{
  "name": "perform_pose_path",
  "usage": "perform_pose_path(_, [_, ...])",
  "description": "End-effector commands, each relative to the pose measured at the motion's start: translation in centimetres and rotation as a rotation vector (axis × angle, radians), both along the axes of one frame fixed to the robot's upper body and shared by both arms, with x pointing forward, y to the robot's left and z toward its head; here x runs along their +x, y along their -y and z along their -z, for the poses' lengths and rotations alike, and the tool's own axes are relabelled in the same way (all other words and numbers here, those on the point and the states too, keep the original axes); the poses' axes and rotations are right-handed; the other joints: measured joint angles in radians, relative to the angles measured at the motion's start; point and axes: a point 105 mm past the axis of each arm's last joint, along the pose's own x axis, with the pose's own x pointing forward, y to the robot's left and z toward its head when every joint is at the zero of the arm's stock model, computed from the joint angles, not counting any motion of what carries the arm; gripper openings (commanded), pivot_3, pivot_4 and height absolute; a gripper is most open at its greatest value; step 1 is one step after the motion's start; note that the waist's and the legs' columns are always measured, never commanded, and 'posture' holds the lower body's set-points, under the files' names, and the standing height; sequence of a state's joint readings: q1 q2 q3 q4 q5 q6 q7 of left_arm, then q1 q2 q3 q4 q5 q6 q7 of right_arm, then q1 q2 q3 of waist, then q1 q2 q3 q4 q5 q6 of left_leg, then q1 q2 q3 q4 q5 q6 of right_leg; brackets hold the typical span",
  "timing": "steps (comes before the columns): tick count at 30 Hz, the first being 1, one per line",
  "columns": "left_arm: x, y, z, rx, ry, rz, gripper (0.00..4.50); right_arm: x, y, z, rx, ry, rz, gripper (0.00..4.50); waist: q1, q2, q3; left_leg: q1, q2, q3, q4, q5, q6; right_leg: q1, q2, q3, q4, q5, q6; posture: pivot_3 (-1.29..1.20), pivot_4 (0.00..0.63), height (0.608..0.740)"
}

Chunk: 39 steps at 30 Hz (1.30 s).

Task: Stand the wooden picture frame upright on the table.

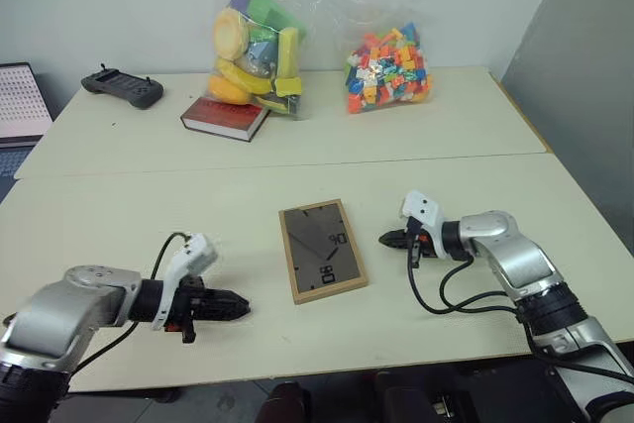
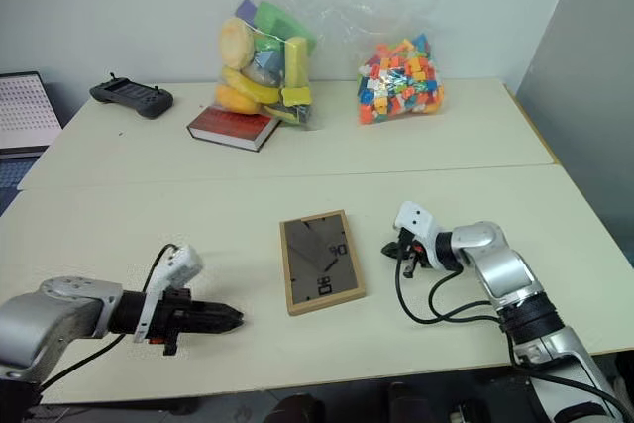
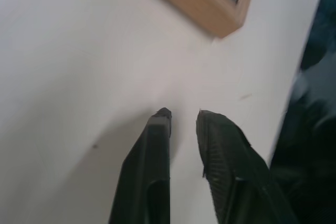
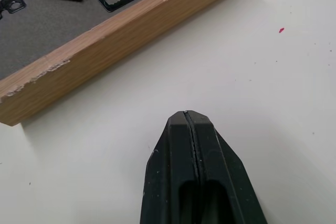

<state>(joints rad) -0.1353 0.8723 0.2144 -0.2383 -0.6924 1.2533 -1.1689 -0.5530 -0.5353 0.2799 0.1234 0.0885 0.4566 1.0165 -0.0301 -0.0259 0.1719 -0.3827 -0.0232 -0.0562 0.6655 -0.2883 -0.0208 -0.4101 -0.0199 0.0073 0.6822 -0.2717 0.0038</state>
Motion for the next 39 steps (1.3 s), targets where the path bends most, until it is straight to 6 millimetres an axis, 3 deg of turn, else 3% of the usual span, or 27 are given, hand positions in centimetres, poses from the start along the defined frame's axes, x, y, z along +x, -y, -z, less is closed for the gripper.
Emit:
perform_pose_path(1, [-0.3, -0.5, -0.2, -0.197, -0.237, -0.155, 1.96, 1.1, -0.3, -0.5, 0.014, 0.088, 0.046, 0.00, -0.001, 0.000, 0.000, 0.000, 0.000, 0.000, 0.000, 0.000, 0.000, 0.000, 0.000, 0.000, -0.001, 0.000, 0.000, 0.00, 0.150, 0.740])
perform_pose_path(7, [0.3, -0.2, 1.9, -0.273, -0.331, -0.264, 3.08, 1.7, -1.8, -0.3, 0.031, 0.112, 0.053, 0.00, -0.003, -0.001, -0.001, 0.002, 0.000, 0.000, -0.001, 0.000, -0.001, 0.000, 0.000, 0.001, 0.000, 0.000, 0.000, 0.00, 0.150, 0.740])
perform_pose_path(14, [1.2, 2.3, 4.4, -0.280, -0.376, -0.285, 4.43, 0.3, -5.5, -0.8, 0.088, 0.097, -0.039, 0.00, 0.000, 0.003, -0.005, 0.002, 0.000, 0.000, -0.001, 0.003, -0.005, 0.001, 0.000, 0.002, 0.000, 0.000, 0.000, 0.00, 0.150, 0.740])
perform_pose_path(21, [1.1, 5.7, 5.2, -0.330, -0.389, -0.226, 4.43, -0.8, -8.2, -1.4, 0.138, 0.074, -0.085, 0.00, 0.021, 0.011, -0.013, 0.005, -0.002, 0.000, 0.000, 0.002, -0.005, 0.004, -0.002, 0.002, -0.001, 0.000, 0.000, 0.00, 0.150, 0.740])
perform_pose_path(24, [0.6, 7.0, 5.3, -0.347, -0.390, -0.208, 4.43, -0.7, -8.3, -1.4, 0.146, 0.068, -0.070, 0.00, 0.028, 0.011, -0.014, 0.005, -0.003, 0.000, 0.000, 0.003, -0.005, 0.005, -0.003, 0.002, -0.001, 0.000, 0.000, 0.00, 0.150, 0.740])
perform_pose_path(32, [0.8, 6.3, 5.8, -0.300, -0.335, -0.285, 4.43, -0.1, -7.3, -1.0, 0.135, 0.065, -0.021, 0.00, 0.028, 0.011, -0.015, 0.005, -0.004, 0.000, -0.001, 0.003, -0.005, 0.005, -0.003, 0.003, -0.002, 0.000, 0.000, 0.00, 0.150, 0.740])
perform_pose_path(39, [0.7, 5.2, 3.5, -0.336, -0.252, -0.264, 3.16, 1.2, -5.6, -1.3, 0.143, 0.083, 0.054, 0.00, 0.020, 0.010, -0.014, 0.005, -0.003, 0.000, -0.001, 0.003, -0.005, 0.005, -0.003, 0.003, -0.002, 0.000, 0.000, 0.00, 0.150, 0.740])
